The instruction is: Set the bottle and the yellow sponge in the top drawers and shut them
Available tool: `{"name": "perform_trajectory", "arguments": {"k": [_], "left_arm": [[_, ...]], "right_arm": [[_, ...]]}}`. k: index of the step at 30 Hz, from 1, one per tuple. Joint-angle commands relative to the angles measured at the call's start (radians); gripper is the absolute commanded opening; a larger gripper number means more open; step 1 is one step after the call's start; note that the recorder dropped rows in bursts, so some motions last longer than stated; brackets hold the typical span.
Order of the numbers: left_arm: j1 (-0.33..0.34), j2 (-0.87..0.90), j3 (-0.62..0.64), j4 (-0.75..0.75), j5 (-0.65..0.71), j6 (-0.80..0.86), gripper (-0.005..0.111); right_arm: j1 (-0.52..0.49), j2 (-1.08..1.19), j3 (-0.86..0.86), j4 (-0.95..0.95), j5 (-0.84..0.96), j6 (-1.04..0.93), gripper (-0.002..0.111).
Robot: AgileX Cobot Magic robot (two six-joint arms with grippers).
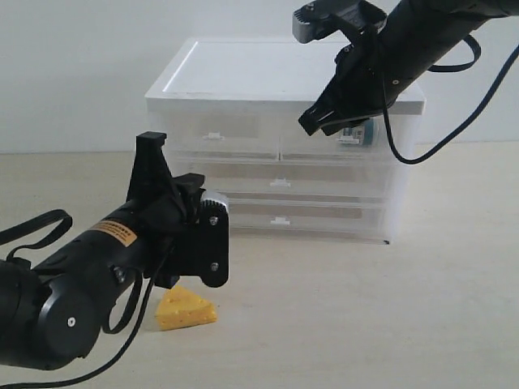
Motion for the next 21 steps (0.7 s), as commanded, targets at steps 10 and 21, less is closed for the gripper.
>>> {"name": "perform_trajectory", "arguments": {"k": [10,21], "left_arm": [[0.078,0.088,-0.157,0.100,0.000,-0.021,0.045],[0.120,0.220,-0.264,0.129,-0.065,-0.021,0.045]], "right_arm": [[-0.007,0.001,-0.007,-0.002,-0.005,0.008,0.000],[-0.007,0.001,-0.007,-0.002,0.012,0.004,0.000]]}}
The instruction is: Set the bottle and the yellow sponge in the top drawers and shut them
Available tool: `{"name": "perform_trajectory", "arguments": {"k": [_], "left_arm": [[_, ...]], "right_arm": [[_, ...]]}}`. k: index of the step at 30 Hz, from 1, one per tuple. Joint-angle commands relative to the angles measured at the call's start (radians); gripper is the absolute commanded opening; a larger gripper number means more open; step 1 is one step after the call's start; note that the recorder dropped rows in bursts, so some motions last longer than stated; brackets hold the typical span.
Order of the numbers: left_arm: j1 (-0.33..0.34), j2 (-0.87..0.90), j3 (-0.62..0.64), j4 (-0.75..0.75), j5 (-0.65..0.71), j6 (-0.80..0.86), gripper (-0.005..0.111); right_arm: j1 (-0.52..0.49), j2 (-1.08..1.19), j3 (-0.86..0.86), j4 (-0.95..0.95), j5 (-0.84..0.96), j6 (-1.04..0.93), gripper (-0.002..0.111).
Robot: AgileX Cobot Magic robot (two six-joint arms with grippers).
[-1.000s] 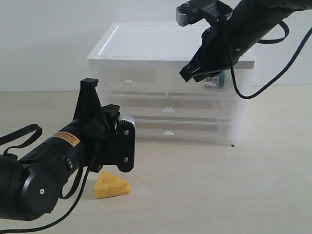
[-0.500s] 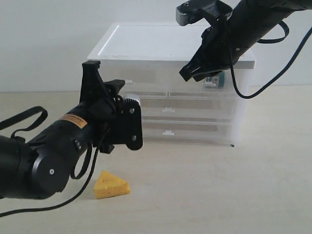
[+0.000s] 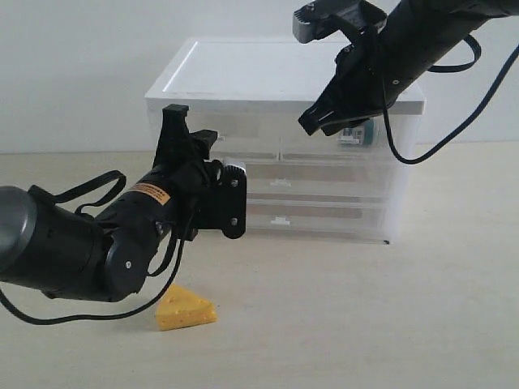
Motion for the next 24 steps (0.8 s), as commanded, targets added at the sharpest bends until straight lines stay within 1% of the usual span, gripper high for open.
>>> {"name": "perform_trajectory", "arguments": {"k": [1,6,11,15,19,21,24], "left_arm": [[0.008,0.023,-0.045,0.004,-0.022,-0.013,0.045],[0.021,0.025,-0.078,0.012,0.016,-0.029,0.045],[0.031,0.025,-0.107,0.013,0.100,-0.028,0.044],[0.031,0.025,-0.123,0.013,0.107,-0.030,0.039],[0.033,0.025,-0.137,0.013,0.165,-0.030,0.034],[0.040,0.025,-0.147,0.013,0.202,-0.030,0.033],[0.054,0.025,-0.160,0.013,0.207,-0.031,0.033]], "right_arm": [[-0.007,0.001,-0.007,-0.002,0.010,0.000,0.000],[-0.007,0.001,-0.007,-0.002,0.010,0.000,0.000],[-0.007,0.001,-0.007,-0.002,0.010,0.000,0.000],[-0.007,0.001,-0.007,-0.002,0.010,0.000,0.000],[-0.007,0.001,-0.007,-0.002,0.012,0.002,0.000],[-0.007,0.001,-0.007,-0.002,0.014,0.002,0.000],[-0.007,0.001,-0.007,-0.002,0.018,0.002,0.000]]}}
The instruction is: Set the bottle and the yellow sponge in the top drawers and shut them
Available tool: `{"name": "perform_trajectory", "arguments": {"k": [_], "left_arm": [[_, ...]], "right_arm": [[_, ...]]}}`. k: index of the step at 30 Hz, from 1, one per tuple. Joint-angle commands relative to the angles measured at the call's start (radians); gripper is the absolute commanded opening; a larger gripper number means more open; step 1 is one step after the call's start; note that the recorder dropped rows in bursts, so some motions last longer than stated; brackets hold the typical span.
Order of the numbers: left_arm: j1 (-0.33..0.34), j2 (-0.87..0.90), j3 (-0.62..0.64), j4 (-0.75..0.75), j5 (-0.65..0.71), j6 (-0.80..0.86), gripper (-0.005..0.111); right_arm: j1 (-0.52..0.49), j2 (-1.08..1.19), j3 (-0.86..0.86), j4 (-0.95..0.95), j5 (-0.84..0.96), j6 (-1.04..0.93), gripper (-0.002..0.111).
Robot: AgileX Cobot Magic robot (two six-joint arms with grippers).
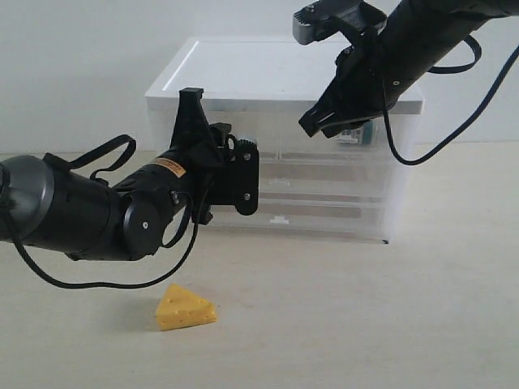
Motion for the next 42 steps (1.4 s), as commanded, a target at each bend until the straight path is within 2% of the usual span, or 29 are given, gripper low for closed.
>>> {"name": "perform_trajectory", "arguments": {"k": [1,10,16,19,22,27,34,38,42], "left_arm": [[0.023,0.002,-0.023,-0.012,0.025,-0.015,0.033],[0.031,0.042,-0.051,-0.010,0.022,-0.015,0.033],[0.031,0.069,-0.061,-0.014,-0.031,-0.015,0.033],[0.031,0.069,-0.061,-0.014,-0.031,-0.015,0.024],[0.028,0.069,-0.061,-0.022,-0.031,-0.015,0.004],[0.021,0.069,-0.061,-0.080,-0.031,-0.015,0.004],[-0.039,0.069,-0.061,-0.127,-0.035,0.001,0.004],[-0.085,0.069,-0.061,-0.216,-0.045,0.061,0.004],[-0.129,0.069,-0.032,-0.275,-0.125,0.121,0.004]], "right_arm": [[-0.007,0.001,-0.007,-0.002,0.008,0.002,0.000],[-0.007,0.001,-0.007,-0.002,0.010,0.002,0.000],[-0.007,0.001,-0.007,-0.002,0.010,0.002,0.000],[-0.007,0.001,-0.007,-0.002,0.010,0.002,0.000],[-0.007,0.001,-0.007,-0.002,0.010,0.000,0.000],[-0.007,0.001,-0.007,-0.002,0.004,0.000,0.000],[-0.007,0.001,-0.007,-0.004,-0.001,0.000,0.000],[-0.007,0.001,-0.007,-0.006,-0.001,0.000,0.000],[-0.007,0.001,-0.007,-0.006,-0.001,0.000,0.000]]}}
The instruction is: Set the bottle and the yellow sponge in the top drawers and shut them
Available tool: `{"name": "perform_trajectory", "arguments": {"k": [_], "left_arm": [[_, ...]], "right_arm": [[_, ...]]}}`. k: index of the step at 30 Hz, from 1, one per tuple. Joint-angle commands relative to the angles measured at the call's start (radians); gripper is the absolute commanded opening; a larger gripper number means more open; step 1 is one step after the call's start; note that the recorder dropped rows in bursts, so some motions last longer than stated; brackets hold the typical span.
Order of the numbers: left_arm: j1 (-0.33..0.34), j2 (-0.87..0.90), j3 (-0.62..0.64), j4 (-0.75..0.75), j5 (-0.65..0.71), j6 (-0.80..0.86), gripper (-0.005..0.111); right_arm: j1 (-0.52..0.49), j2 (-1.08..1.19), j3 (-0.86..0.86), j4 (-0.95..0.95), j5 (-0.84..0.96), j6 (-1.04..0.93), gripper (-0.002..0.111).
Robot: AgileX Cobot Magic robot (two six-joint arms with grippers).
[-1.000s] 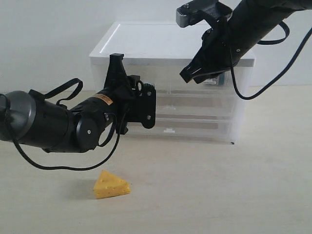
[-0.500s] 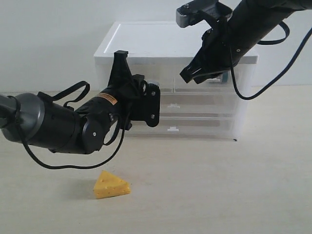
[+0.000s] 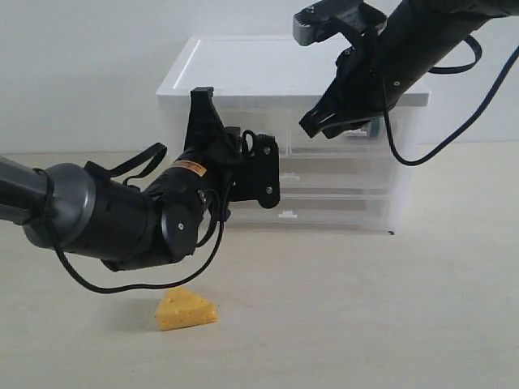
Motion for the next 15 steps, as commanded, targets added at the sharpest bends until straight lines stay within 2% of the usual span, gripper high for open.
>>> {"name": "perform_trajectory", "arguments": {"k": [1,4,8,15], "left_arm": [[-0.054,0.008,0.045,-0.069,-0.060,0.059,0.004],[-0.070,-0.003,0.100,-0.068,-0.073,0.068,0.004],[-0.103,-0.045,0.214,-0.070,-0.181,0.057,0.004],[-0.229,-0.164,0.311,-0.143,-0.187,0.042,0.004]], "right_arm": [[-0.007,0.001,-0.007,-0.002,-0.008,0.000,0.000],[-0.007,0.001,-0.007,-0.002,-0.011,0.000,0.000],[-0.007,0.001,-0.007,-0.002,-0.028,0.002,0.000],[-0.007,0.001,-0.007,-0.002,-0.045,0.013,0.000]]}}
